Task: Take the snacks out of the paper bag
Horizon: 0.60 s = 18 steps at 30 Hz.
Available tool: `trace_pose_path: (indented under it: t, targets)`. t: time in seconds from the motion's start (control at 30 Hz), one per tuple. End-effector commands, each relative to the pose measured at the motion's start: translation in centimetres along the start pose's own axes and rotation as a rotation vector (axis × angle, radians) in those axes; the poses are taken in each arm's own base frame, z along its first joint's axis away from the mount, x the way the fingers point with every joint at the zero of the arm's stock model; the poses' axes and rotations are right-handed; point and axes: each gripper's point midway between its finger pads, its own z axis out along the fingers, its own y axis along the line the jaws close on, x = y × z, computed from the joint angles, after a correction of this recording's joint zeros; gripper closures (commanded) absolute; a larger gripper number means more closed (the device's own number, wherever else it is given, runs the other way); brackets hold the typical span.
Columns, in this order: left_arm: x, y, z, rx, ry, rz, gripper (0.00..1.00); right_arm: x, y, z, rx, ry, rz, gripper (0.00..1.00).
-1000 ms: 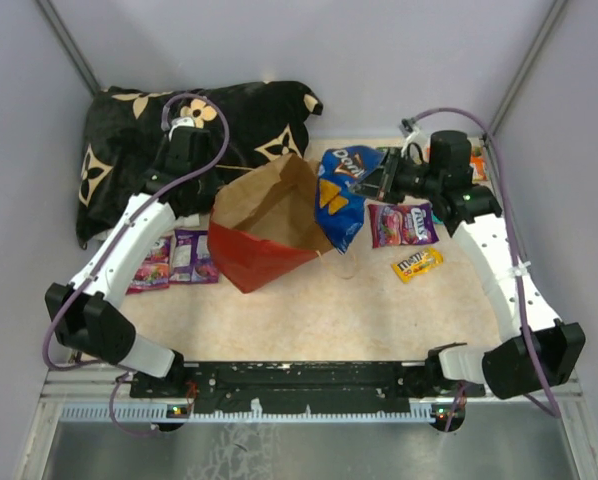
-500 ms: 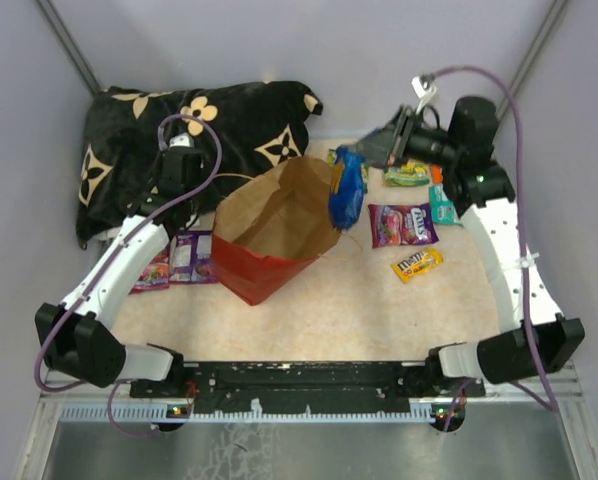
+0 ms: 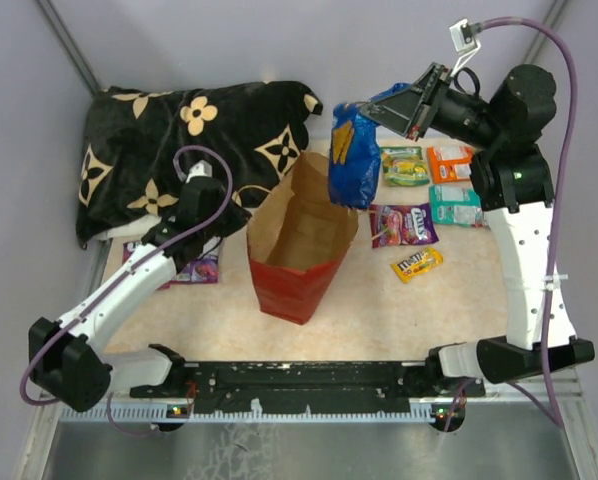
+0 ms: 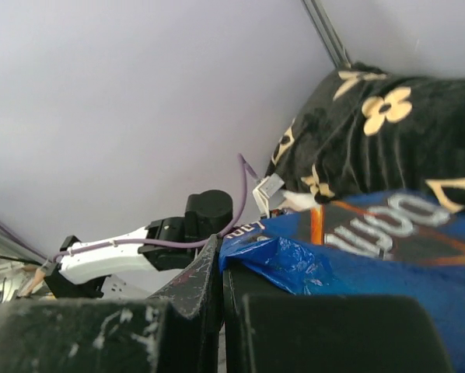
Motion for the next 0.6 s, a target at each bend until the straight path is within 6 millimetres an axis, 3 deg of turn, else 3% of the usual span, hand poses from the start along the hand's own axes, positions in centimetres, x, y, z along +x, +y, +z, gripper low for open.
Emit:
trace_pose_path:
  t: [0.0,0.17,0.27,0.4,0.47,0.5,0.57]
  targets:
    - [0.4,-2.8,-1.2,0.102,-0.054,-0.164,1.00,0.4,-0.6,0.1,0.002,0.015,0.008,1.00]
    - [3.9,-4.2,-1.5,0.232,-0.038,-0.295,1.00,0.1,0.2,0.0,-0.024,0.009,-0.007,1.00]
    - [5.0,-6.2,-2.2,0.351,-0.045,-0.354,0.99,0.1,0.3,0.0,-0.031,0.015,-0.006,1.00]
    - [6.2,-10.4,-2.3,0.424,-0.003,-0.217,0.82,-0.4,0.8,0.2,-0.053,0.009,-0.001,1.00]
    - [6.8,-12.2,-2.0,0.442,0.027,-0.143,0.68,-0.7,1.3,0.5,-0.075,0.001,0.005,1.00]
    - [7.0,-12.8,-2.0,0.458,0.037,-0.118,0.48,-0.7,1.6,0.7,-0.081,0.000,0.006,1.00]
    - [7.0,-13.7,-2.0,0.486,0.041,-0.056,0.16,-0.8,2.7,1.4,-0.098,0.008,-0.006,1.00]
